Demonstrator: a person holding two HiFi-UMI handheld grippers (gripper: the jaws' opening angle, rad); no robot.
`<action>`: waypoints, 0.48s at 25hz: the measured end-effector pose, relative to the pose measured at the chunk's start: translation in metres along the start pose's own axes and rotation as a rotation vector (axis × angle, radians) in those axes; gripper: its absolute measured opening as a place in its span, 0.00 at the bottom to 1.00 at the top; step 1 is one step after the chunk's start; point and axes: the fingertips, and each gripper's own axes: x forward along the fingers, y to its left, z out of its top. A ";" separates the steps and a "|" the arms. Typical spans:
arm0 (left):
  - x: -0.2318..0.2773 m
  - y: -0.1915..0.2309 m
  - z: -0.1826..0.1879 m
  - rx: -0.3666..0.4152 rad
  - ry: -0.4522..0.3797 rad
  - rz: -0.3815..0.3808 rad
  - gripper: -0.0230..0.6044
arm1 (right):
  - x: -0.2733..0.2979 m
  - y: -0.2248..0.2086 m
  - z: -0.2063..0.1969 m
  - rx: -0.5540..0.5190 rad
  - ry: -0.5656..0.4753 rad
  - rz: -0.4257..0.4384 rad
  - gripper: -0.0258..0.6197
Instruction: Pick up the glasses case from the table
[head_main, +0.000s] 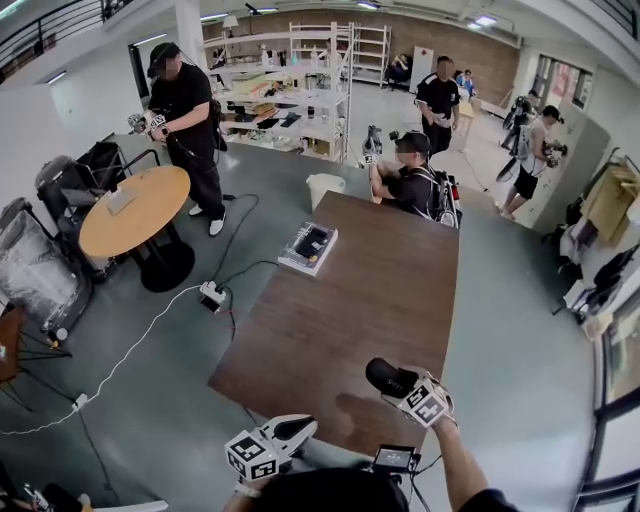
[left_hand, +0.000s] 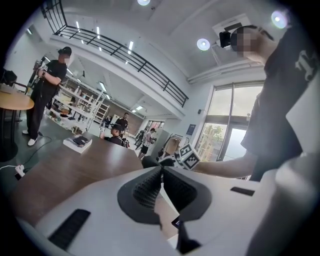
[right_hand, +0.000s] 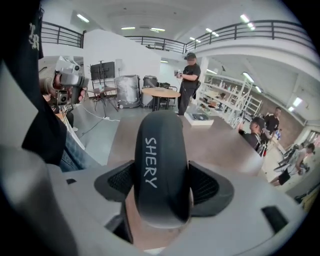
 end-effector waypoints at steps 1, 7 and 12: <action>0.002 0.001 0.000 0.003 0.001 -0.006 0.05 | -0.009 -0.004 0.003 0.006 -0.014 -0.020 0.54; 0.013 -0.001 0.005 0.023 0.006 -0.048 0.05 | -0.057 -0.011 0.010 0.038 -0.076 -0.117 0.54; 0.020 -0.003 0.008 0.037 0.017 -0.078 0.05 | -0.089 -0.014 0.010 0.066 -0.106 -0.192 0.54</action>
